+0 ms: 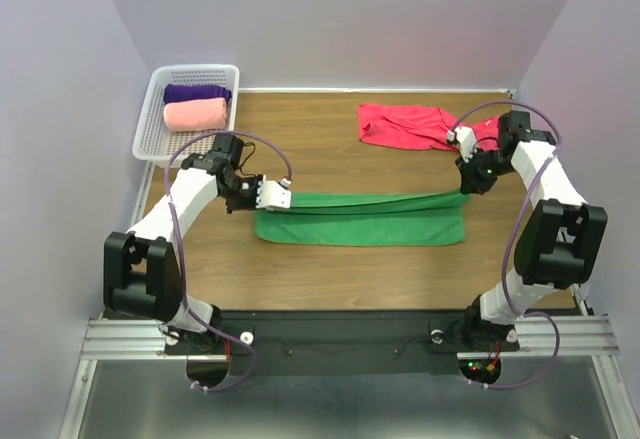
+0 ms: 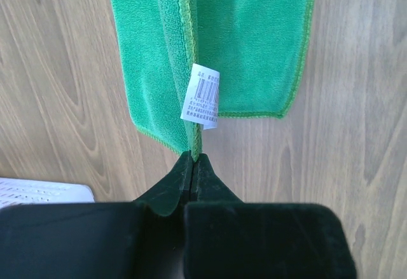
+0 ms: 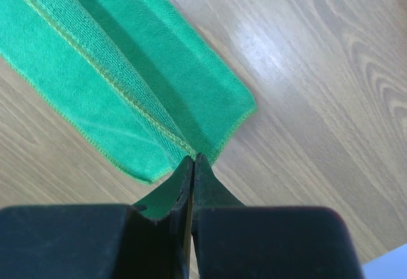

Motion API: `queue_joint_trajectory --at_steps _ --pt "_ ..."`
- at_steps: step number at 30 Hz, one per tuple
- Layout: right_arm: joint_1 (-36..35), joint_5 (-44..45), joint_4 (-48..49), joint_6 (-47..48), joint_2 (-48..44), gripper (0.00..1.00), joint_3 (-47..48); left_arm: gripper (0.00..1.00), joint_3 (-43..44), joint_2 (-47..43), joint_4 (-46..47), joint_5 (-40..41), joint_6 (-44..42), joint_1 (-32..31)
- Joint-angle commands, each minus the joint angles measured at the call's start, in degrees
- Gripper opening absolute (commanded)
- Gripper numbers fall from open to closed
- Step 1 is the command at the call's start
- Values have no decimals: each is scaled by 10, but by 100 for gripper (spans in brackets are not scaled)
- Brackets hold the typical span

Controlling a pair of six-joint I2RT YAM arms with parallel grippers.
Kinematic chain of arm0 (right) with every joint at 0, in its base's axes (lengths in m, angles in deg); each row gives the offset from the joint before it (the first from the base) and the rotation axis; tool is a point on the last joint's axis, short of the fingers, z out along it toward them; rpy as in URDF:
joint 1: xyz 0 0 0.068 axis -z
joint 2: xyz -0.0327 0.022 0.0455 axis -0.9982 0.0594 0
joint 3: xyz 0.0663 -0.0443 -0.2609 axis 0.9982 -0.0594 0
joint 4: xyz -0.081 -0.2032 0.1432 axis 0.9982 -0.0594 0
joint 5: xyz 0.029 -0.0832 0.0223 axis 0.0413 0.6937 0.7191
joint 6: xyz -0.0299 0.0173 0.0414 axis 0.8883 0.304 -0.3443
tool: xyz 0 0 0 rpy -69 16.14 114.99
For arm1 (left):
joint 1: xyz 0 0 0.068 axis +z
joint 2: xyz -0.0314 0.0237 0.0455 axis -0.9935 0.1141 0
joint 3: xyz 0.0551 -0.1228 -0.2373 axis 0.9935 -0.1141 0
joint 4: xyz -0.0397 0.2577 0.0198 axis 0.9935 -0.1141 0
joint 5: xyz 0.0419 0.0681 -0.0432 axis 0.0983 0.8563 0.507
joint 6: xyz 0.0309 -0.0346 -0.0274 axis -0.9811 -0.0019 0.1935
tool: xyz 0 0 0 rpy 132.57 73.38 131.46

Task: Roll the towels
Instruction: Fold the towel

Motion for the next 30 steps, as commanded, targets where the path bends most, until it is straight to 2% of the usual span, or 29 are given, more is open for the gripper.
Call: queue_joint_trajectory --at_steps 1,13,25,28,29,30 --pt "4 10 -2 30 -31 1 -17 0 -6 -30 -37 13 -2 -4" --pt "4 15 -1 44 -31 1 -66 0 -57 -13 7 22 17 -22" --pt "4 27 -7 77 -52 1 -126 0 -63 4 18 22 25 -38" --pt "4 28 -11 83 -55 6 -134 6 -64 3 16 20 24 -42" --pt "4 29 -11 85 -56 13 -135 11 -64 2 15 20 24 -43" --pt "4 30 -13 86 -60 15 -137 15 -65 0 14 19 23 -43"
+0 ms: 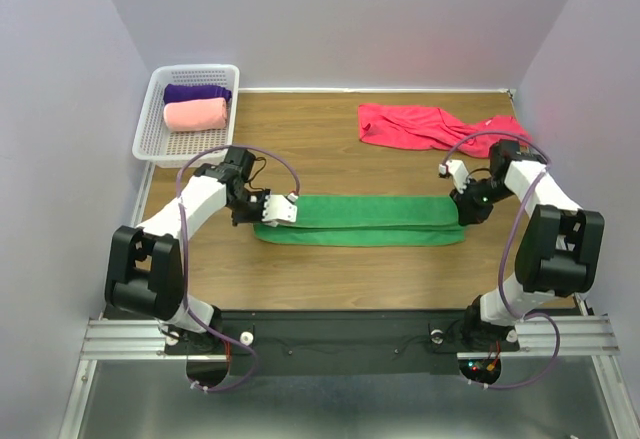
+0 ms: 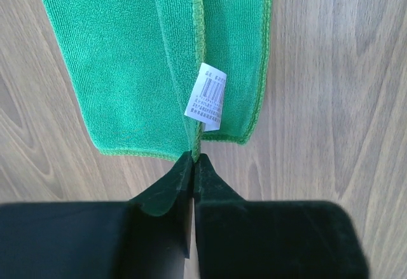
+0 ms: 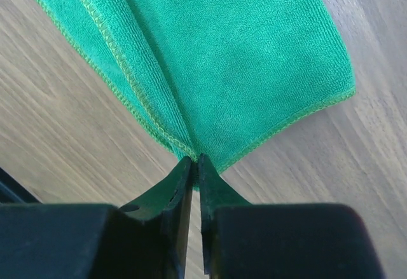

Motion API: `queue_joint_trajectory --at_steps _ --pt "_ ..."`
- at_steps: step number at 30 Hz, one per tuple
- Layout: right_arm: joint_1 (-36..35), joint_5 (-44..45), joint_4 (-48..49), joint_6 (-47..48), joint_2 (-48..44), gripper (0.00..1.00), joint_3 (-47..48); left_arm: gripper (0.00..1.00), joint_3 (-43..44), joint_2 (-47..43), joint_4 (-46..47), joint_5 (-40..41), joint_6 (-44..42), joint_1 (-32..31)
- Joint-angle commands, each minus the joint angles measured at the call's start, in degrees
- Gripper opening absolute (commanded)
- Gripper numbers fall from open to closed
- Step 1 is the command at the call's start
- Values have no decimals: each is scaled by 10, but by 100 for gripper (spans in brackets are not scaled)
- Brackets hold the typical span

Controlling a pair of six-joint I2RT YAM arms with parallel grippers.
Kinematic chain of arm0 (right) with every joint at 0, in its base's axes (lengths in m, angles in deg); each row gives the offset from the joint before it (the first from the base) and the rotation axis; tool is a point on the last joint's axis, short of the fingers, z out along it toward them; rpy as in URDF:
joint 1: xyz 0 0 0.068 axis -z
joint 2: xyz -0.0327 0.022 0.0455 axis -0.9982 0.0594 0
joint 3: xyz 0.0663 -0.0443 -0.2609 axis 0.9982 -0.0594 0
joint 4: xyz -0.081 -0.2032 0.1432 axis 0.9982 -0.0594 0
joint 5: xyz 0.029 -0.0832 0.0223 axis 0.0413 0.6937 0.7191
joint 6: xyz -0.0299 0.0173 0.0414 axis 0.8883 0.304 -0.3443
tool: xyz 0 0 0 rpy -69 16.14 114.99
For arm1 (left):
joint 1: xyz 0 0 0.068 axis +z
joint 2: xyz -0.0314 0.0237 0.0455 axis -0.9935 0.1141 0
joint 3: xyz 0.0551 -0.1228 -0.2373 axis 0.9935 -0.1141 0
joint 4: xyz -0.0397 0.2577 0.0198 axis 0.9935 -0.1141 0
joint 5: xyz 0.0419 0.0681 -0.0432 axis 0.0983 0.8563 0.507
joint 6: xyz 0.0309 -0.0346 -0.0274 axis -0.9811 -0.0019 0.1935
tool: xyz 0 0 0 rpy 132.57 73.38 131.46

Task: Roll the towels
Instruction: Fold the towel

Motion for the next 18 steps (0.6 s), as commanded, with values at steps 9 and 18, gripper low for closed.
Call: queue_joint_trajectory --at_steps 9,18 --pt "4 20 -72 61 -96 47 2 49 -22 -86 -62 -13 -34 -6" --pt "3 -85 -104 -54 27 34 146 43 60 -34 -23 -48 117 -99"
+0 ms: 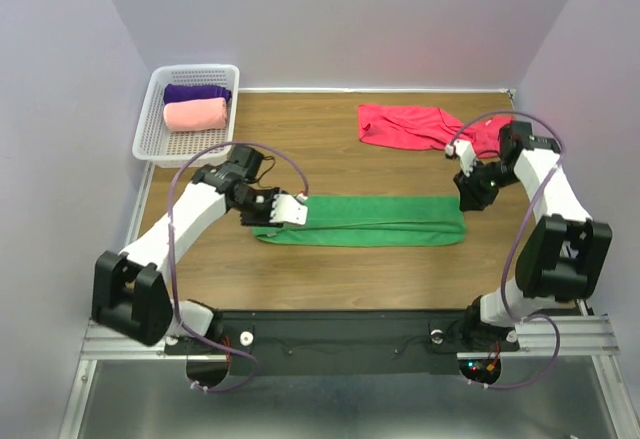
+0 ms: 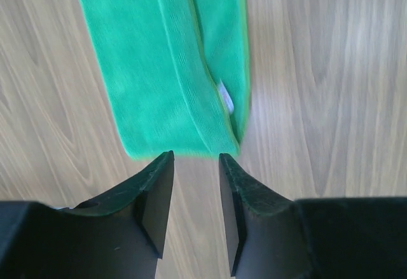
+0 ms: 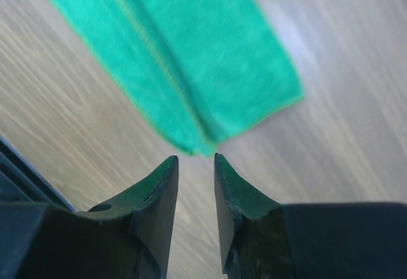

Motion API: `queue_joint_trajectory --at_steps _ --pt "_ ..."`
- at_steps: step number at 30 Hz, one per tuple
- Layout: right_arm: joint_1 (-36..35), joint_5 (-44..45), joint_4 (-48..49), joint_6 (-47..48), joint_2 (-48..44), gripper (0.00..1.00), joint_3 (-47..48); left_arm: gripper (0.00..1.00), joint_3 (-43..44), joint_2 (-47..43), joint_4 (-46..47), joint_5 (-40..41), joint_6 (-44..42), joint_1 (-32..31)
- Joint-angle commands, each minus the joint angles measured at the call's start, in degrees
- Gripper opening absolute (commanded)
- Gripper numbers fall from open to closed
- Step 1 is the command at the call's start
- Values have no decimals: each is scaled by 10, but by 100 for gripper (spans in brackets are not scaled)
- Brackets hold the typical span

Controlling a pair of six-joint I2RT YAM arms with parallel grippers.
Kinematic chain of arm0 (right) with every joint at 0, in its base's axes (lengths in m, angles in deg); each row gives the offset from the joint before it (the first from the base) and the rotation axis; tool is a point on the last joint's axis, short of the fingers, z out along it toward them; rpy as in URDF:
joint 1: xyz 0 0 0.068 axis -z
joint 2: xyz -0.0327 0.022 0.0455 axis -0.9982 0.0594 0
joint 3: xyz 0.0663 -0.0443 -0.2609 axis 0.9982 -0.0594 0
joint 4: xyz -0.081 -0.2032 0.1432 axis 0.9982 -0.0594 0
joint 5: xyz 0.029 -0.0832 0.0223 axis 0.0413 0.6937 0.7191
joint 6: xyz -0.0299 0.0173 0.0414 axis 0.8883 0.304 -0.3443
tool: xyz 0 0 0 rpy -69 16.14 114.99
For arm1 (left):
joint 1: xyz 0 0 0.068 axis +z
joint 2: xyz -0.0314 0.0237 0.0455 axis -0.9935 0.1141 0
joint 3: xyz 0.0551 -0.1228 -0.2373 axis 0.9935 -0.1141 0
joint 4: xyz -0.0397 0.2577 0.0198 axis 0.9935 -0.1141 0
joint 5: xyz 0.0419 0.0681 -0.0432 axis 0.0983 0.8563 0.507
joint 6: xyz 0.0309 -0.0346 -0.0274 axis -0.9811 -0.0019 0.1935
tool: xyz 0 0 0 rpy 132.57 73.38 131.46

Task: Roll the towels
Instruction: Fold the towel

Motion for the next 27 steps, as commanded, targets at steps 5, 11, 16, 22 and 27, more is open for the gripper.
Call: queue_joint_trajectory --at_steps 5,11,16,22,27 --pt "-18 -35 34 -95 96 31 59 42 68 129 67 -11 187 -107" --pt "-31 -10 56 -122 122 27 30 41 23 151 221 76 265 -178" --pt "-31 -25 62 -157 164 30 37 43 38 167 250 85 274 -211" --pt "-31 -50 32 -123 175 32 42 44 108 224 247 62 315 -245" --pt "-44 -41 16 -106 175 33 34 45 135 240 246 30 340 -246"
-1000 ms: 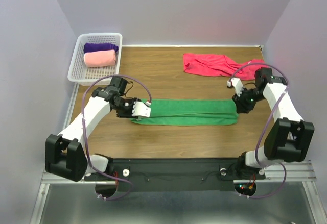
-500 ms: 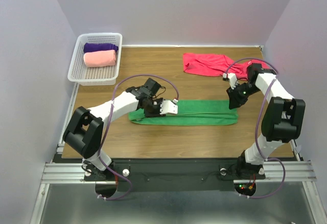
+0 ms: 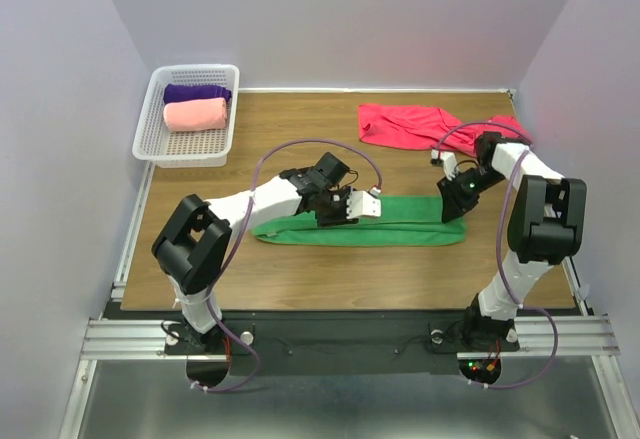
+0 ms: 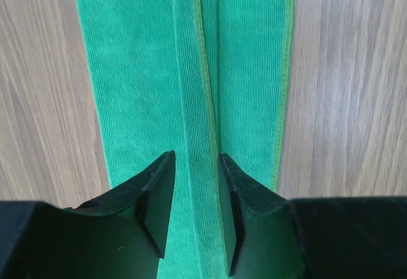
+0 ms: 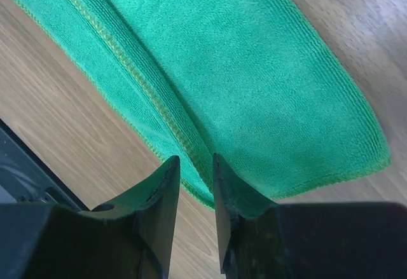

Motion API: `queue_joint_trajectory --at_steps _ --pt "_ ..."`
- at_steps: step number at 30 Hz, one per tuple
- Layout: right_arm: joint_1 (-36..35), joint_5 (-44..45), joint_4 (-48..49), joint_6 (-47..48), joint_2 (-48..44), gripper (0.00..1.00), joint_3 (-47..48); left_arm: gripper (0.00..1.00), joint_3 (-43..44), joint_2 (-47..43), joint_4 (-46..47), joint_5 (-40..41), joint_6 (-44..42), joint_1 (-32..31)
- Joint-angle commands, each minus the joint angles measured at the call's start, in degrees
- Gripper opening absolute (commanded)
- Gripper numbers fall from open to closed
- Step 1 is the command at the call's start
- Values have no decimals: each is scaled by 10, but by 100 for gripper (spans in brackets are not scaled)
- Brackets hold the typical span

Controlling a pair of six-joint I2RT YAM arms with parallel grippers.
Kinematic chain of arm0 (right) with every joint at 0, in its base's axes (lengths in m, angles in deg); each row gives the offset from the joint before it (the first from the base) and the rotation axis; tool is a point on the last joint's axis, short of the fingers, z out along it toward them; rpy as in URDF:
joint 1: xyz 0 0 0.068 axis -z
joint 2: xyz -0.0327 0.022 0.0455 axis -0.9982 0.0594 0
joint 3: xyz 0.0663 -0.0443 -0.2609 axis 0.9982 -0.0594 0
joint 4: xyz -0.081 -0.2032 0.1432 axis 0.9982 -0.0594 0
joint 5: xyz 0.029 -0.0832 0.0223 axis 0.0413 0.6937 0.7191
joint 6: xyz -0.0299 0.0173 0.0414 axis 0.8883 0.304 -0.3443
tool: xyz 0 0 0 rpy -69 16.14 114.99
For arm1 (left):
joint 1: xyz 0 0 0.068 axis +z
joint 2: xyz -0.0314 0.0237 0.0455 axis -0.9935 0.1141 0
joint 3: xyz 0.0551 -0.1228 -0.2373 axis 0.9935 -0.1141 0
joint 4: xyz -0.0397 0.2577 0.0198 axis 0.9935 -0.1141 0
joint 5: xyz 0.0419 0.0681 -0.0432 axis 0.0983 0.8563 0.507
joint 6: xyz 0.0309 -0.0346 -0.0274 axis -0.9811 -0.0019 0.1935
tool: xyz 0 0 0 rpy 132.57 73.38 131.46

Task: Roll the towels
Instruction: Fold the towel

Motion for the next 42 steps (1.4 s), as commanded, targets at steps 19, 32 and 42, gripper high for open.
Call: queue_joint_trajectory --at_steps 19,32,42 --pt "-38 47 9 35 -48 1 -23 45 -7 -61 -20 -30 41 18" --pt "-59 103 5 163 -157 27 -153 45 -38 -82 -41 -36 22 30" --pt "-61 77 18 102 -158 34 -100 31 -74 -100 -70 -38 -32 30"
